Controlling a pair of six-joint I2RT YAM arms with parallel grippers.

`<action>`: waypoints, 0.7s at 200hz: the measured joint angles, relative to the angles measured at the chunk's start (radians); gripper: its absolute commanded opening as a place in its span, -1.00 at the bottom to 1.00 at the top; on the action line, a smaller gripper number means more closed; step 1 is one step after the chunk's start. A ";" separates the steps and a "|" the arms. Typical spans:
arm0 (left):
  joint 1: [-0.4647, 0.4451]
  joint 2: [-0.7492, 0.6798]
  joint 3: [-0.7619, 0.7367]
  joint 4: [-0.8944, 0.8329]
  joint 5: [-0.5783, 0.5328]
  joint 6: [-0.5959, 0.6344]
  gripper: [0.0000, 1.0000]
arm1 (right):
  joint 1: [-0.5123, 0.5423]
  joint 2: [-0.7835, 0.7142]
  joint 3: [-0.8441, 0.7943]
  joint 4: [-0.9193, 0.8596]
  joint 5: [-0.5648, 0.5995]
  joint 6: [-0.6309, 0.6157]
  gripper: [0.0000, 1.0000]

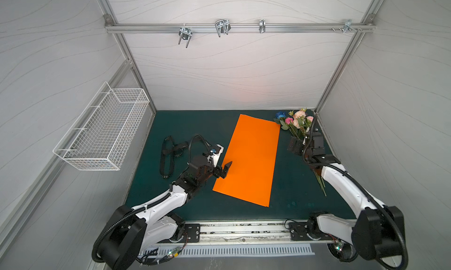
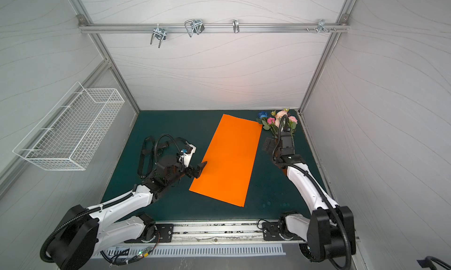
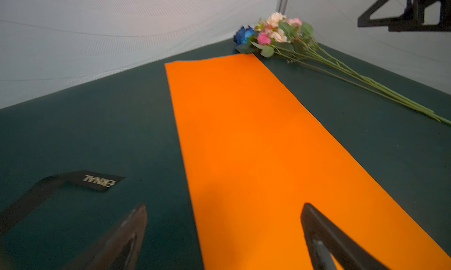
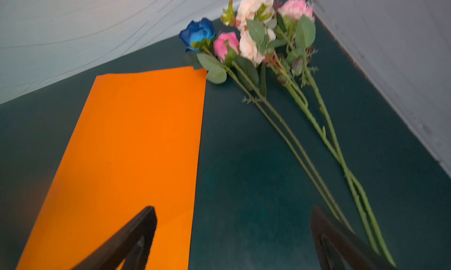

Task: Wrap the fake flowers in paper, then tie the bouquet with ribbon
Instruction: 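Move both grippers to the near edges of the orange sheet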

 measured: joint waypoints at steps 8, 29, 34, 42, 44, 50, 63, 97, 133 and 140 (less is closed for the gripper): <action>-0.030 -0.002 0.000 -0.018 -0.025 -0.018 0.98 | 0.009 -0.053 -0.031 -0.048 -0.060 0.032 0.98; -0.064 -0.003 0.000 -0.066 -0.091 -0.093 0.98 | 0.062 -0.184 -0.127 -0.153 -0.204 0.111 0.94; -0.065 -0.003 0.000 -0.076 -0.106 -0.111 0.98 | 0.082 -0.214 -0.151 -0.180 -0.234 0.135 0.93; -0.068 -0.004 0.000 -0.098 -0.131 -0.150 0.98 | 0.114 -0.256 -0.181 -0.217 -0.269 0.166 0.92; -0.068 -0.003 0.000 -0.102 -0.134 -0.156 0.98 | 0.126 -0.268 -0.190 -0.228 -0.279 0.178 0.92; -0.068 -0.003 0.000 -0.118 -0.150 -0.182 0.98 | 0.152 -0.296 -0.209 -0.255 -0.298 0.203 0.89; -0.068 -0.005 0.000 -0.154 -0.174 -0.236 0.98 | 0.220 -0.354 -0.245 -0.305 -0.341 0.263 0.85; -0.068 -0.006 0.000 -0.252 -0.209 -0.341 0.84 | 0.401 -0.408 -0.302 -0.371 -0.375 0.411 0.84; -0.068 0.000 0.000 -0.319 -0.242 -0.405 0.67 | 0.499 -0.296 -0.332 -0.338 -0.379 0.501 0.75; -0.068 0.006 0.000 -0.325 -0.244 -0.414 0.64 | 0.505 -0.262 -0.333 -0.323 -0.381 0.508 0.75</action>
